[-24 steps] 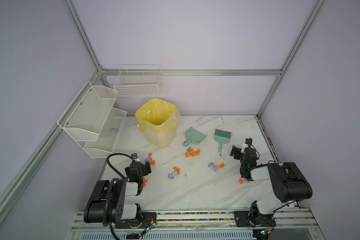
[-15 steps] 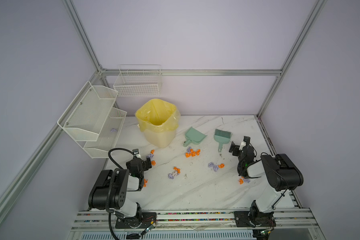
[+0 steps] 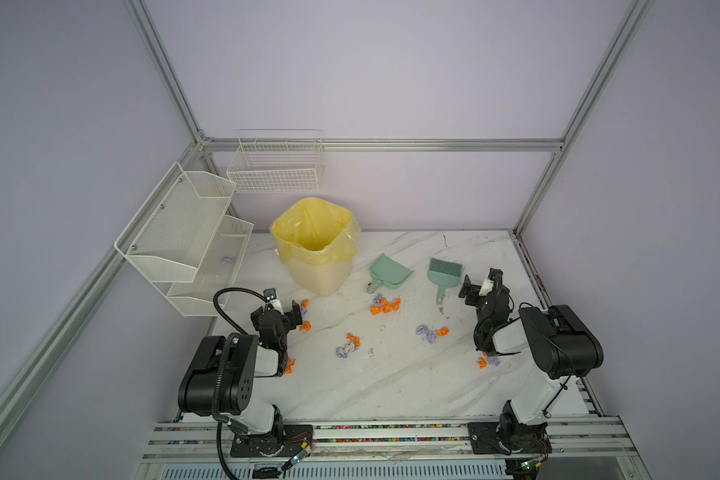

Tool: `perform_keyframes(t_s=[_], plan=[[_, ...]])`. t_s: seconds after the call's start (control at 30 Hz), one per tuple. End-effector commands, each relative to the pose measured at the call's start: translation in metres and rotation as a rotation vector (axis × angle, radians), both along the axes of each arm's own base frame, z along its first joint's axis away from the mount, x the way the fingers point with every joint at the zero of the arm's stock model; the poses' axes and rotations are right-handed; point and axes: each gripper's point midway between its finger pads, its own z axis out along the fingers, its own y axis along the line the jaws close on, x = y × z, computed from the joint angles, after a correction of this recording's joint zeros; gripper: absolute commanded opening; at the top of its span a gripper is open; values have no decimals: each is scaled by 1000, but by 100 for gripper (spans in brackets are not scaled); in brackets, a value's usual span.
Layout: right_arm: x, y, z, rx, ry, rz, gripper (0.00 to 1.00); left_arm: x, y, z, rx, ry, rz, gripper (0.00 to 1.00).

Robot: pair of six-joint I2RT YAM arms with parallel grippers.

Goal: Sweep away the paper scraps from the table
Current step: 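Move the right gripper down over the mint-green brush handle while the left arm reaches forward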

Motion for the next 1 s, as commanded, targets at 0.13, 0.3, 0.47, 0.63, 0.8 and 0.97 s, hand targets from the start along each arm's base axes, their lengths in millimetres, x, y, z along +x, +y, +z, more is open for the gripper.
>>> perform_keyframes(t_s=[0.13,0.3,0.47,0.63,0.8,0.97], plan=[[5,-1,21,-19,-78,-12,97,24,4,42,24,-134,0,100],[2,-5,23,-20,-86,-37,97,24,3,42,21,-137,-2,99],[14,-1,44,-30,-19,-42,97,16,8,56,23,-154,36,100],[37,11,54,0,81,-32,97,-8,22,105,-6,-228,163,100],[61,50,25,31,322,39,97,-10,-10,138,-80,-283,73,100],[59,89,-4,88,494,119,94,-17,-86,162,-56,-271,-93,100]])
